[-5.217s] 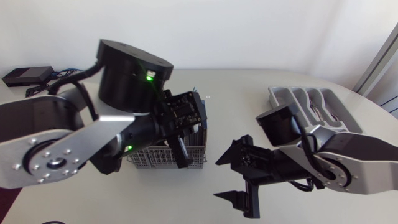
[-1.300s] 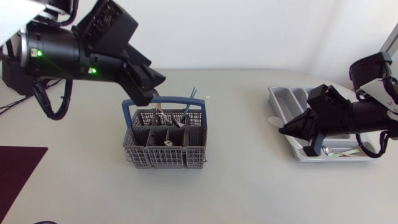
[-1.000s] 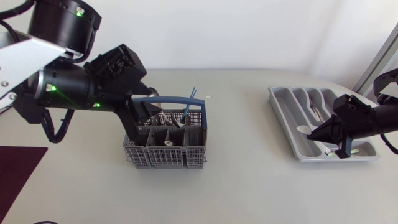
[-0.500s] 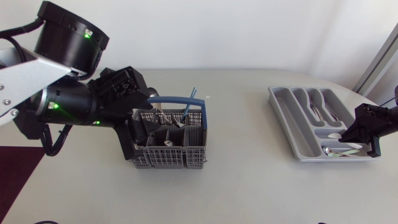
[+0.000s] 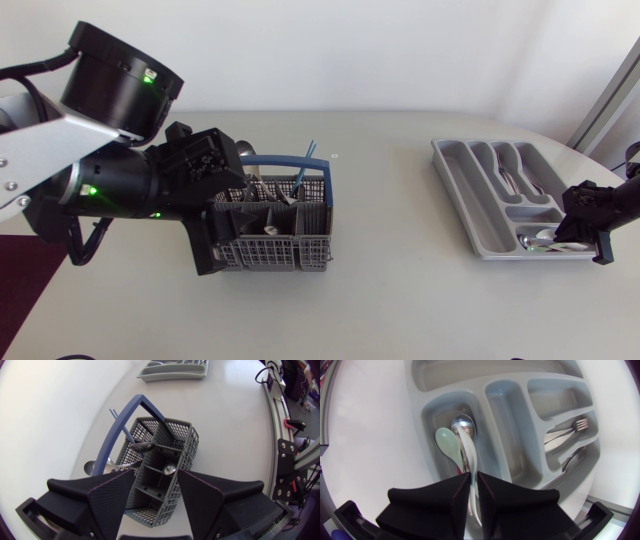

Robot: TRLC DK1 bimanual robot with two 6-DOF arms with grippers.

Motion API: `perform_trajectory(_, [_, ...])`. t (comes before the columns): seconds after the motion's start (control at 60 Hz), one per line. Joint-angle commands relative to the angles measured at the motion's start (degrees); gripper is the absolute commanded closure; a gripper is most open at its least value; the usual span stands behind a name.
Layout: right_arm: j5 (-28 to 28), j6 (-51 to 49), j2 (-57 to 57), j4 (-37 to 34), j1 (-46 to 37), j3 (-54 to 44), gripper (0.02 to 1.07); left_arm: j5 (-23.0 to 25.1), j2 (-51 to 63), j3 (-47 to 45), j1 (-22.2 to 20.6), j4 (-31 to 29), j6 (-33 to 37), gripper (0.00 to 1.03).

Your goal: Sort the cutlery from the basket into the organizer compartments.

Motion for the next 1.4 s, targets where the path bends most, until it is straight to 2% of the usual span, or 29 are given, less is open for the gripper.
perform_trajectory(0.0, [0.21,-1.18,-0.46,0.49,-0.09,-2.02,0.64,-0.37,-1.25,-1.56,-0.53,-0.63,2.13,0.43])
perform_trajectory(0.133, [-1.46,1.01,-4.85,1.55,0.17,-4.04,0.48,-0.37,-1.86,-2.18,-0.53,-0.63,3.45,0.43])
perform_trajectory(0.217, [-2.87,2.95,-8.28,1.29,0.52,-5.36,0.32,-0.37,-2.12,-2.18,-0.62,-0.98,4.42,0.43])
perform_trajectory(0.35, [-6.30,5.41,-14.52,0.85,1.67,-9.57,0.21,-0.46,-2.92,-3.41,-1.24,-1.24,6.09,0.43])
perform_trajectory(0.55, [-9.90,12.09,-23.31,0.49,7.03,-16.08,0.21,-0.46,-4.15,-6.75,-1.24,-0.10,9.25,0.43])
perform_trajectory(0.75, [-10.25,22.37,-32.18,1.37,18.45,-23.72,0.21,-0.46,-4.59,-11.41,-1.15,4.73,14.79,0.43])
perform_trajectory(0.85, [-9.99,27.91,-36.58,2.25,25.22,-27.06,0.21,-0.46,-6.17,-15.45,-0.97,11.59,20.32,0.43])
perform_trajectory(0.917, [-9.64,32.22,-39.22,3.13,29.97,-28.91,0.21,-0.46,-6.26,-16.42,-0.71,13.96,23.84,0.43])
perform_trajectory(0.983, [-9.20,35.12,-40.71,3.22,33.83,-29.96,0.21,-0.46,-6.26,-17.47,-0.18,17.74,26.65,0.43])
perform_trajectory(1.133, [-8.14,41.36,-41.85,4.36,40.95,-31.72,0.21,0.51,-5.11,-18.09,2.28,21.34,32.63,0.43])
perform_trajectory(1.233, [-7.61,44.26,-41.85,5.68,44.20,-32.78,0.21,2.88,-4.32,-18.26,4.30,22.49,36.58,0.43])
perform_trajectory(1.383, [-7.44,48.12,-41.85,7.09,47.81,-33.48,0.21,4.91,-3.44,-19.14,5.00,23.01,41.51,0.44])
